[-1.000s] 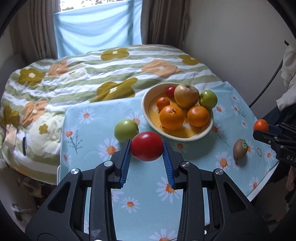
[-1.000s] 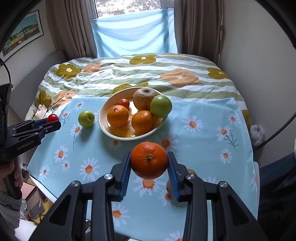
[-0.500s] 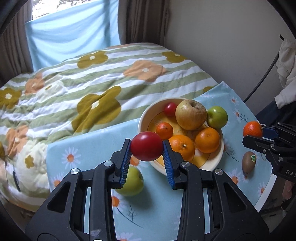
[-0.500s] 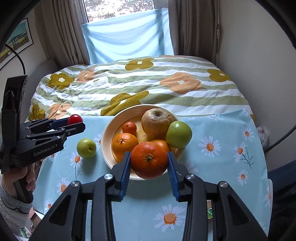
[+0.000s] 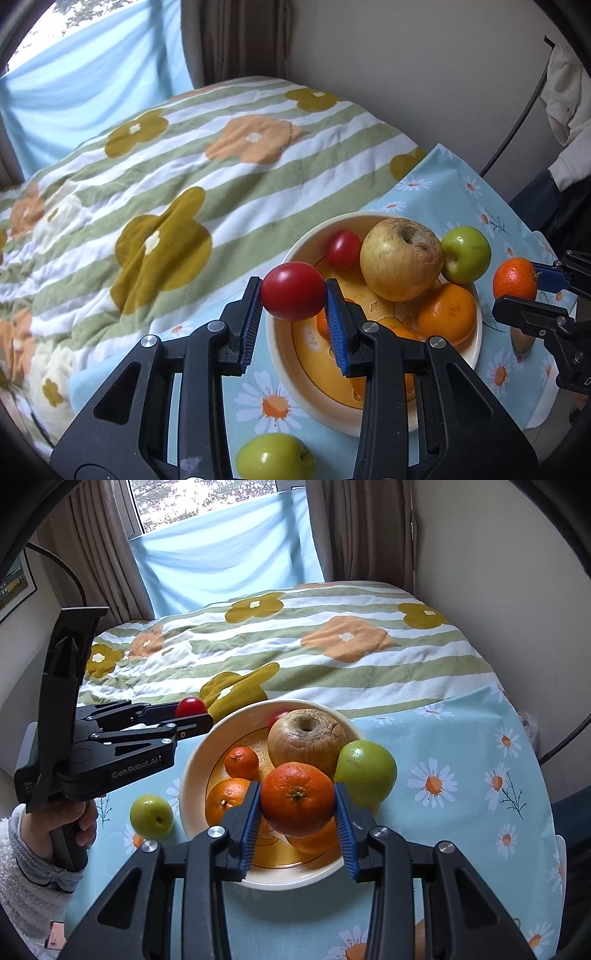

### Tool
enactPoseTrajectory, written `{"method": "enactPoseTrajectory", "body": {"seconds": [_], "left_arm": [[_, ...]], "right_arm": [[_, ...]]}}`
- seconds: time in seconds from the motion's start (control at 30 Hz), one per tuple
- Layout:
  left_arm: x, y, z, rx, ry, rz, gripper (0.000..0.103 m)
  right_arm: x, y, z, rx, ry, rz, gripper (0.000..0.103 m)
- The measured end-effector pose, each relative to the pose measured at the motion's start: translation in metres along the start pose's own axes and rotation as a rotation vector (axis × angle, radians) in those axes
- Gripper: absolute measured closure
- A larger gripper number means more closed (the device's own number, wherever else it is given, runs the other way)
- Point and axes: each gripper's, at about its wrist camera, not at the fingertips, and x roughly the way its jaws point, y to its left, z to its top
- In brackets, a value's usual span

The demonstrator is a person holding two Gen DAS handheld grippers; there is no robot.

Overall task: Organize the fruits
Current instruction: 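Lower the tomato into the bowl and open the left gripper while the right carries the tangerine over, then lower the tangerine into the bowl and open the right gripper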

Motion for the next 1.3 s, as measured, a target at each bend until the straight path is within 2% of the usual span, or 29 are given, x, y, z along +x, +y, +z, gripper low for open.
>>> {"method": "enactPoseTrajectory", "body": {"seconds": [0.27,0.3,0.33,0.4,0.47,0.87,1.3], "left_arm": [[0.012,-0.006,0.004,0.037,0.016,0.014,0.062],[0.011,-0.006,0.004,0.036,0.01,0.013,0.053],[0.009,-0.006,0.004,0.034,0.006,0.016,0.031],[0.004,-0.006,0.003,0.025,-0.009,0.025,0.0],[-0.004,-0.005,0.001,0.009,-0.03,0.027,0.0],[-0.042,0.007,-0.024,-0.094,-0.012,0.1,0.0],[-0.067,0.024,-0.065,-0.218,0.012,0.154,0.0]], "right_arm": [[0.004,-0.008,-0.002,0.016,0.012,-0.011,0.068],[0.003,-0.01,-0.002,0.019,0.014,-0.01,0.068],[0.004,-0.012,-0.002,0.021,0.014,-0.009,0.068],[0.004,-0.014,-0.003,0.024,0.013,-0.002,0.068],[0.004,-0.015,-0.003,0.022,0.011,0.002,0.068],[0.004,-0.01,0.008,-0.048,0.018,0.07,0.068],[0.041,0.013,0.022,-0.139,0.071,0.139,0.068]]}}
